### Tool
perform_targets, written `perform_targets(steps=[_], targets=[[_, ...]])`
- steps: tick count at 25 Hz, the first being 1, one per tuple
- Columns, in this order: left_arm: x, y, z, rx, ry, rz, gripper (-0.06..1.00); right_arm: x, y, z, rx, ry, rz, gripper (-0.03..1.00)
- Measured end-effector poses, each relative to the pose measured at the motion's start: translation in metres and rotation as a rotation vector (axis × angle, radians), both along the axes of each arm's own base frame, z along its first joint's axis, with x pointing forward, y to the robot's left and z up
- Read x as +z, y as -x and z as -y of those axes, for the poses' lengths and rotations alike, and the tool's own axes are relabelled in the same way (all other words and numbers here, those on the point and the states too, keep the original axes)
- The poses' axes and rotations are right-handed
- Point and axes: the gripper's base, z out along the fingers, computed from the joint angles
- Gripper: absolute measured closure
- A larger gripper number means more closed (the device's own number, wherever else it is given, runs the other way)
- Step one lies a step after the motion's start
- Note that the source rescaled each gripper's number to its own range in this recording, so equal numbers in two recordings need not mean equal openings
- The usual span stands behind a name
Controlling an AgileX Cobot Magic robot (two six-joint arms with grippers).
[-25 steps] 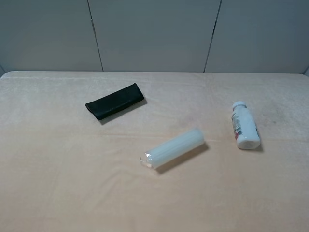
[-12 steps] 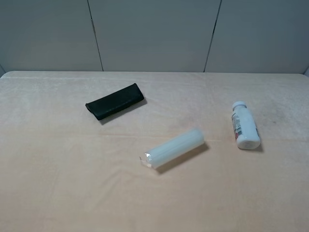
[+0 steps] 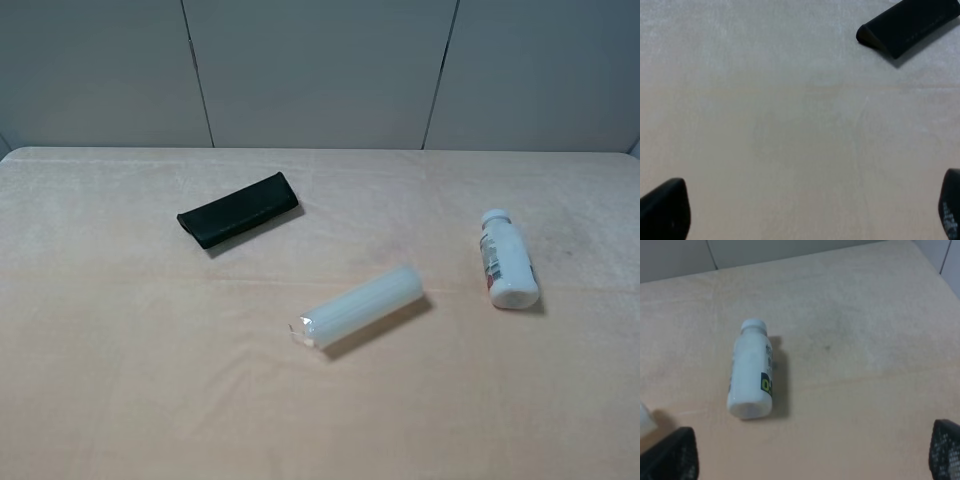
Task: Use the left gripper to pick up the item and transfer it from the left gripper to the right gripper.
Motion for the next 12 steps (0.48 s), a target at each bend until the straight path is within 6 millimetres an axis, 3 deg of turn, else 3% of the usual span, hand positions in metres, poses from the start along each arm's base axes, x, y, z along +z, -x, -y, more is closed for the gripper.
perform_targets(steps=[12], targets=[[0.0,0.0,0.0,0.0,0.0,0.0,-0.05,0.0001,-0.0001,0.0,0.0,0.0,0.001,-0.03]])
